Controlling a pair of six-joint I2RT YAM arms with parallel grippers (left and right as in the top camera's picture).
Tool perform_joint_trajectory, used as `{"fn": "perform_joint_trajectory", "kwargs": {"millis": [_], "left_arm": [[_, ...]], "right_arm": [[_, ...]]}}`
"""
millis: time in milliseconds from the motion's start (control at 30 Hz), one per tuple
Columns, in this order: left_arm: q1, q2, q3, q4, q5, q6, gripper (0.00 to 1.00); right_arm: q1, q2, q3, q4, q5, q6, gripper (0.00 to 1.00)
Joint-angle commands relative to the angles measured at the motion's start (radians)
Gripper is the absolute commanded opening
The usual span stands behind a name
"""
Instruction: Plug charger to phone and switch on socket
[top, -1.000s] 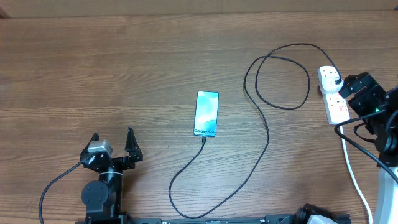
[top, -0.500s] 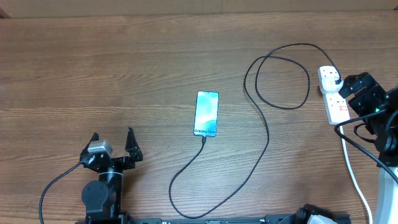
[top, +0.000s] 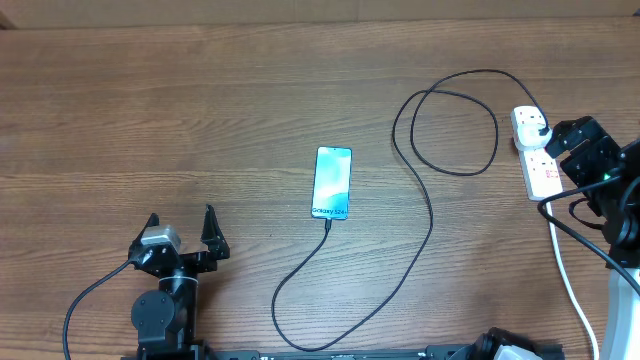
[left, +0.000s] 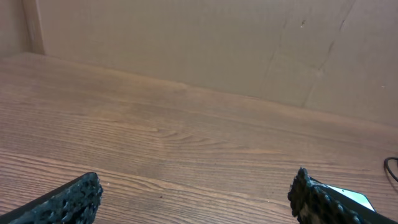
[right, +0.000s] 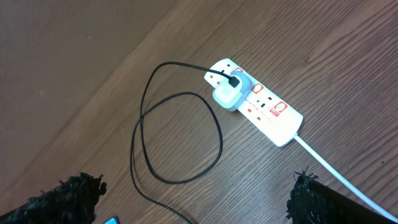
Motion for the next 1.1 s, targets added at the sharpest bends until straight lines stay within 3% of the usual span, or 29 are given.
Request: {"fn": "perform_joint_trajectory", "kwargs": {"millis": [0, 567, 733, 1067], "left_arm": [[0.006, -0.008, -0.003, -0.002, -0.014, 0.013, 1.00], [0.006, -0.008, -0.003, -0.002, -0.014, 0.013, 1.00], [0.006, -0.008, -0.004, -0.002, -0.014, 0.013, 1.00], [0.006, -0.008, -0.003, -0.002, -0.014, 0.013, 1.00]], "right_arm": [[0.005, -0.001, 0.003, 0.005, 0.013, 0.003, 1.00], [0.005, -0.092, -0.001, 0.032, 0.009, 0.004, 1.00], [0.058, -0.187, -0.087, 0.241, -0.010, 0.003, 1.00], [0.238, -0.425, -0.507, 0.759, -0.010, 0.004, 1.00]]}}
